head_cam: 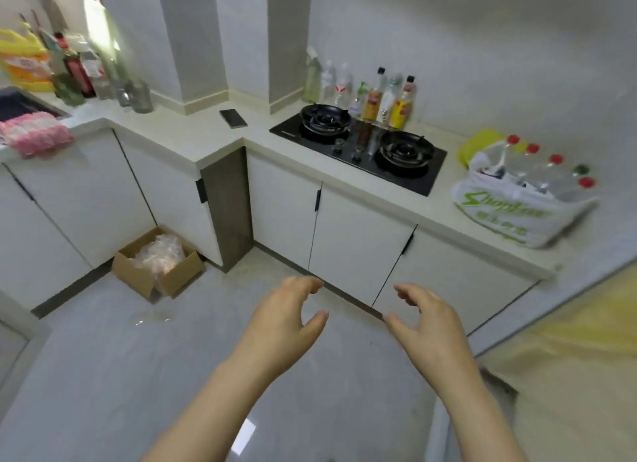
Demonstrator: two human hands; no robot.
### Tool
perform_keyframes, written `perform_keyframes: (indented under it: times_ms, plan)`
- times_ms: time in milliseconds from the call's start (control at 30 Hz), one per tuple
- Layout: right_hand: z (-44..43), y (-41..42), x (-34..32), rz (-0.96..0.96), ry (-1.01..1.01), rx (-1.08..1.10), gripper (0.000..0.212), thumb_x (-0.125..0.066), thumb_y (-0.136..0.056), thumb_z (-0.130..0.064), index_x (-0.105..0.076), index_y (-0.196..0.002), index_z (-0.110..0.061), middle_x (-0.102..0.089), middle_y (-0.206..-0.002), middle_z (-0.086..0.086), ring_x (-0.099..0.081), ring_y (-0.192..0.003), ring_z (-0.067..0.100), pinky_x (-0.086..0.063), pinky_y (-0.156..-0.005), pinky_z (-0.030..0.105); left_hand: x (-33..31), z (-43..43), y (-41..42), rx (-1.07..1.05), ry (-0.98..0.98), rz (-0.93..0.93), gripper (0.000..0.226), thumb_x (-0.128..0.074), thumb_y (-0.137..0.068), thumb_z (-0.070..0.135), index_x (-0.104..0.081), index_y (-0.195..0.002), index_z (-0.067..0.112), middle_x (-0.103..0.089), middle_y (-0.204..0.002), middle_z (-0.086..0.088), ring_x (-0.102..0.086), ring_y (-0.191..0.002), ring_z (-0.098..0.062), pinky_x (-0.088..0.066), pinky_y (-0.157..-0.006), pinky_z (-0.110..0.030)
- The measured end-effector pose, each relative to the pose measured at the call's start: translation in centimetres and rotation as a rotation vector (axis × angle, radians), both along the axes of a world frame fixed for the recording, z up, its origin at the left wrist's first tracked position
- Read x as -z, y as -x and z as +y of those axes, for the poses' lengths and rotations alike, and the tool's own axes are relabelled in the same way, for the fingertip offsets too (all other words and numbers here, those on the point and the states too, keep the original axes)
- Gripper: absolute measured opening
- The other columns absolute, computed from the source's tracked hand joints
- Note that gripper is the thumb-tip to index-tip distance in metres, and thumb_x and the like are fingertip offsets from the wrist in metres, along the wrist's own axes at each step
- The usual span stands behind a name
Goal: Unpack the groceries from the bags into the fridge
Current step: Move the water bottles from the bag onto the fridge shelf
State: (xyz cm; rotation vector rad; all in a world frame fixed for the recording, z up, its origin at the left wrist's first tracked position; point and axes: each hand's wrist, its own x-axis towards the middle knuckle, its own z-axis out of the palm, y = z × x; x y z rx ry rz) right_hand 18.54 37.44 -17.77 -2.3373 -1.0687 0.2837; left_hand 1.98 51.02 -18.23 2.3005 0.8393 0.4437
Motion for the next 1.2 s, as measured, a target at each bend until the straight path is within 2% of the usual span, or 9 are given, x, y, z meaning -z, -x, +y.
perform_keyframes:
  times_ms: [133, 433, 700, 933, 1067, 1200]
  plan:
    - [-0.7, -3.9, -0.9, -0.009, -0.069, 0.099, 0.044, -0.066, -0.087, -0.023, -0.057, -0.130, -0.020, -0.059, -0.123, -0.004, -0.053, -0.115, 0.010, -0.033, -0.091, 0.016, -0.9, 0.5, -4.7, 0.075, -0.036, -0.032, 0.040, -0.056, -0.092, 0.032, -0.049, -0.131, 0.026, -0.051, -0.124, 0.014, -0.047, -0.112, 0.001, -0.033, -0.090, -0.010]
    - [-0.5, -14.6, -2.6, -0.038, -0.169, 0.178, 0.043, -0.068, -0.085, -0.023, -0.059, -0.127, -0.021, -0.060, -0.118, -0.006, -0.055, -0.112, 0.010, -0.036, -0.093, 0.018, -3.5, 1.8, -16.7, 0.124, -0.100, -0.092, 0.038, -0.059, -0.090, 0.031, -0.052, -0.127, 0.026, -0.054, -0.117, 0.016, -0.052, -0.107, -0.001, -0.044, -0.091, -0.020]
    - [-0.7, -23.3, -2.7, -0.069, -0.200, 0.271, 0.042, -0.071, -0.082, -0.023, -0.062, -0.122, -0.019, -0.063, -0.116, -0.006, -0.058, -0.109, 0.012, -0.040, -0.093, 0.021, -4.0, 2.6, -26.3, 0.220, -0.100, -0.128, 0.039, -0.057, -0.091, 0.033, -0.050, -0.129, 0.029, -0.050, -0.117, 0.020, -0.049, -0.105, 0.003, -0.042, -0.093, -0.016]
    - [1.5, -30.0, -2.7, -0.088, -0.223, 0.359, 0.043, -0.072, -0.081, -0.018, -0.062, -0.122, -0.019, -0.058, -0.109, -0.011, -0.057, -0.108, 0.011, -0.039, -0.093, 0.021, -4.2, 6.1, -35.2, 0.316, -0.085, -0.166, 0.038, -0.061, -0.089, 0.029, -0.054, -0.126, 0.026, -0.054, -0.117, 0.017, -0.051, -0.102, 0.002, -0.042, -0.090, -0.016]
    - [3.7, -33.5, -3.2, -0.102, -0.224, 0.421, 0.042, -0.073, -0.080, -0.018, -0.063, -0.121, -0.018, -0.064, -0.113, -0.005, -0.058, -0.108, 0.015, -0.044, -0.097, 0.028, -4.8, 8.9, -39.8, 0.372, -0.058, -0.179, 0.037, -0.061, -0.088, 0.027, -0.054, -0.125, 0.027, -0.054, -0.118, 0.015, -0.052, -0.103, 0.000, -0.042, -0.093, -0.019]
    - [6.2, -36.9, -3.8, -0.100, -0.216, 0.494, 0.041, -0.073, -0.080, -0.021, -0.064, -0.121, -0.018, -0.064, -0.115, -0.004, -0.059, -0.110, 0.015, -0.044, -0.098, 0.029, -5.4, 11.8, -44.2, 0.441, -0.054, -0.186, 0.038, -0.061, -0.089, 0.028, -0.053, -0.126, 0.027, -0.054, -0.118, 0.015, -0.051, -0.103, 0.001, -0.042, -0.092, -0.018]
